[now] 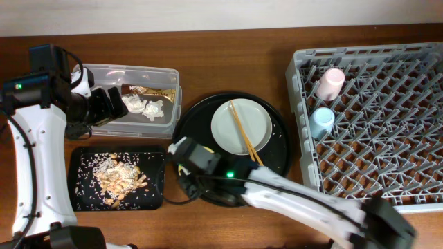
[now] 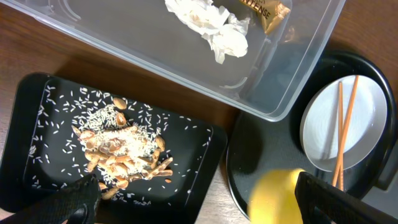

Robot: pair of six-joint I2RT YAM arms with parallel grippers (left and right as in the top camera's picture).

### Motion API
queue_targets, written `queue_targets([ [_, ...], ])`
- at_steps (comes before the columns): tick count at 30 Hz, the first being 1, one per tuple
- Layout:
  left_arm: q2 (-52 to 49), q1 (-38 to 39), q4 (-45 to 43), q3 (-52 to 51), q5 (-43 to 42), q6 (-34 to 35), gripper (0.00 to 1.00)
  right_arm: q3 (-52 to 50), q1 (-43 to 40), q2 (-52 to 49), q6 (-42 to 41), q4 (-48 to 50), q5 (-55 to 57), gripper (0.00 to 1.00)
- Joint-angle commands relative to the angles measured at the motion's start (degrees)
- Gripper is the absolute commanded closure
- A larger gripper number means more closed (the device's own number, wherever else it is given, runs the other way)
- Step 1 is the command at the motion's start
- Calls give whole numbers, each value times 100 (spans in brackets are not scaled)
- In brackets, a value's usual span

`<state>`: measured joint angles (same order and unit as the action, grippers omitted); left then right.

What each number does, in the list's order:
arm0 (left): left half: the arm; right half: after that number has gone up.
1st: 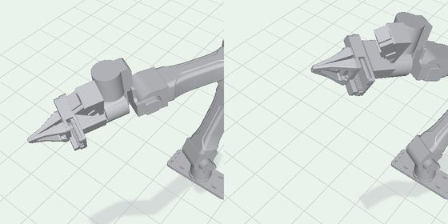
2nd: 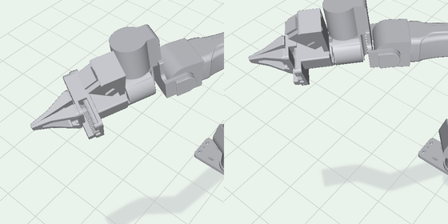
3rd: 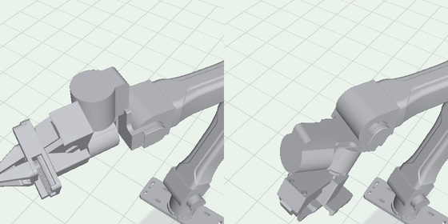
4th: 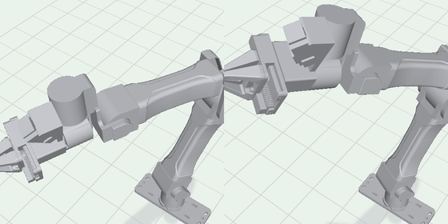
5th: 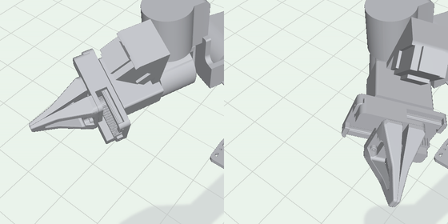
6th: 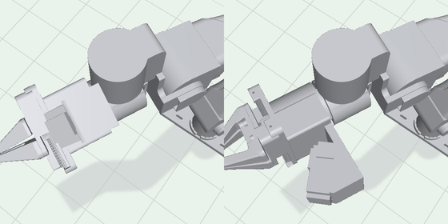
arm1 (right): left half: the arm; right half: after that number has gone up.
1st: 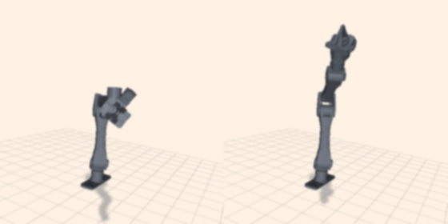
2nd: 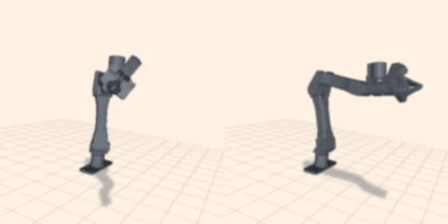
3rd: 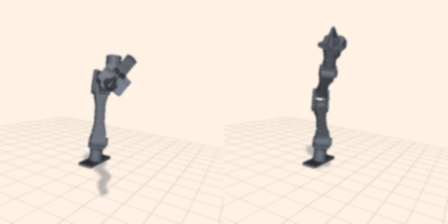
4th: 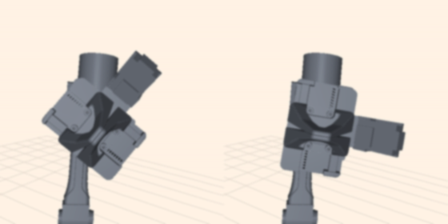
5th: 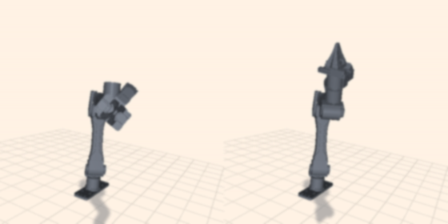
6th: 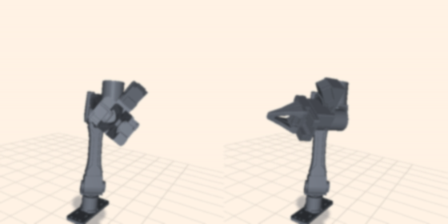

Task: Sort waste into correct bins and load items into the dishwasher rack
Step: 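Carry the yellow bowl right and set it in the dish rack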

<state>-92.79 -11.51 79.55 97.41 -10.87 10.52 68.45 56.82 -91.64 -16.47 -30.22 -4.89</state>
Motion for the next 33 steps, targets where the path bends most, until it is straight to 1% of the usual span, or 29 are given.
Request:
queue_targets([
  [1, 101, -28, 7, 13, 24, 55, 1, 114, -570, 1266, 271, -247, -7, 96],
  [3, 101, -28, 7, 13, 24, 55, 1, 114, -1025, 1884, 275, -431, -153, 96],
  [4, 101, -28, 7, 13, 24, 55, 1, 114, -1451, 2280, 299, -553, -435, 96],
  [5, 101, -28, 7, 13, 24, 55, 1, 114, -1687, 2444, 352, -601, -614, 96],
  [8, 98, -28, 7, 13, 24, 55, 1, 114, -3069, 3025, 734, -702, -1655, 96],
  [9, 101, -28, 7, 13, 24, 55, 1, 114, -3477, 3099, 776, -704, -1915, 96],
  [10, 101, -28, 7, 13, 24, 55, 1, 114, -4332, 3150, 890, -697, -2538, 96],
  [13, 101, -28, 7, 13, 24, 55, 1, 114, -5670, 2990, 1056, -638, -3654, 96],
  [15, 101, -28, 7, 13, 24, 55, 1, 114, -6629, 2664, 1054, -426, -4614, 96],
  [17, 101, -28, 7, 13, 24, 55, 1, 114, -7291, 2269, 1047, 9, -5504, 96],
  [18, 101, -28, 7, 13, 24, 55, 1, 114, -7836, 1773, 940, 656, -6389, 96],
  [19, 98, -28, 7, 13, 24, 55, 1, 114, -7995, 1582, 822, 940, -6673, 96],
  [21, 98, -28, 7, 13, 24, 55, 1, 114, -8439, 852, 177, 2107, -7563, 96],
  [23, 101, -28, 7, 13, 24, 55, 1, 114, -8712, 157, -573, 3375, -8061, 96],
  [25, 98, -28, 7, 13, 24, 55, 1, 114, -8924, -680, -1342, 4876, -8308, 96],
  [27, 98, -28, 7, 13, 24, 55, 1, 114, -9042, -1263, -1838, 5757, -8325, 96],
  [30, 101, -28, 7, 13, 24, 55, 1, 114, -9149, -1888, -2153, 6467, -8321, 96],
  [33, 101, -28, 7, 13, 24, 55, 1, 111, -9235, -2238, -2120, 6588, -8271, 96],
])
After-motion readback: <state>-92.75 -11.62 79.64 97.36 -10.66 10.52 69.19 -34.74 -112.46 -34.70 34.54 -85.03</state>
